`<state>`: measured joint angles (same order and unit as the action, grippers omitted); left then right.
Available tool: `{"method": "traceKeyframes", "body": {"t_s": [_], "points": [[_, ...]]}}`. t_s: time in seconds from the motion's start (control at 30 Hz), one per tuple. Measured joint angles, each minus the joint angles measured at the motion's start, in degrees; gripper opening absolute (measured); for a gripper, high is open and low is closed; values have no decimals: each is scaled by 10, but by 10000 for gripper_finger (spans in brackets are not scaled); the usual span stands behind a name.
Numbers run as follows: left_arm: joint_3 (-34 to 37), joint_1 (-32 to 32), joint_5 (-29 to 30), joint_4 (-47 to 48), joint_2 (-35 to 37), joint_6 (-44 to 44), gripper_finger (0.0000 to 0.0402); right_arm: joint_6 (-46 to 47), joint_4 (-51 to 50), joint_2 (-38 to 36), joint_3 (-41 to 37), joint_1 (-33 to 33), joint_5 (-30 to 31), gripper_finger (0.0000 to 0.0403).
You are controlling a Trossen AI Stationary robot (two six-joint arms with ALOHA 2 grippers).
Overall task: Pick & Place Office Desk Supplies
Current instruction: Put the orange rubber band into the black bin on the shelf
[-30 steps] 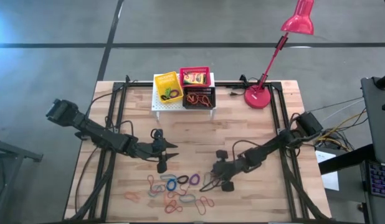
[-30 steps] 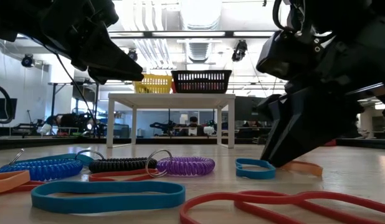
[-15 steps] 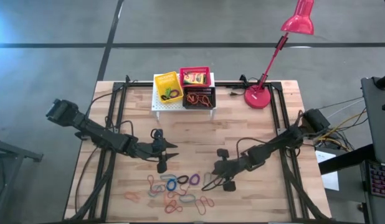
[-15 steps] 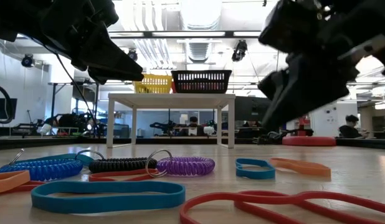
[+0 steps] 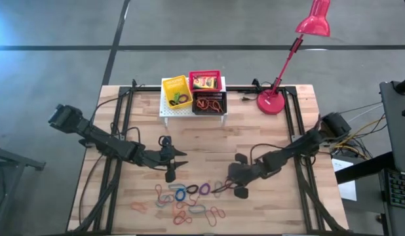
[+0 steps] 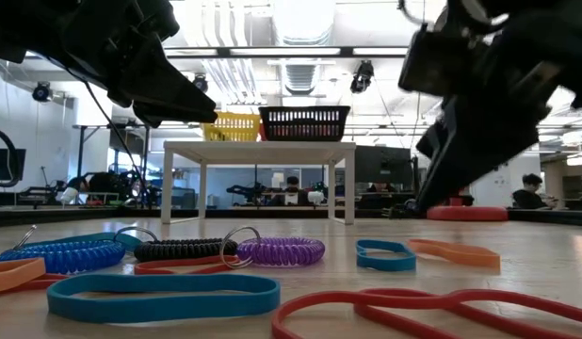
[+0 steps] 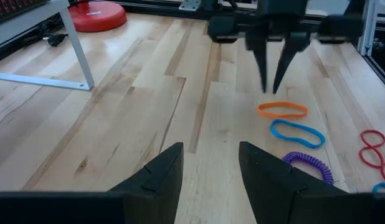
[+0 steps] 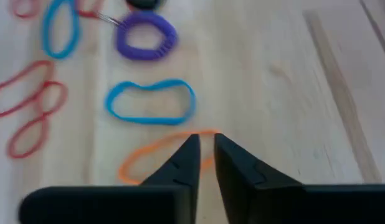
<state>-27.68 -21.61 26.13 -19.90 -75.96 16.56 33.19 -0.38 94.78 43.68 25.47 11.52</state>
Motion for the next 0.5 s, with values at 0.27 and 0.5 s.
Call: {"method": "traceKeyframes", "body": {"t_s": [0.27,0.5], "points": [[0,0,0,0,0,0,163,-19,9,56,1,-2,17,142],[0,0,0,0,0,0,163,-69,30,76,2,-2,24,126]]}}
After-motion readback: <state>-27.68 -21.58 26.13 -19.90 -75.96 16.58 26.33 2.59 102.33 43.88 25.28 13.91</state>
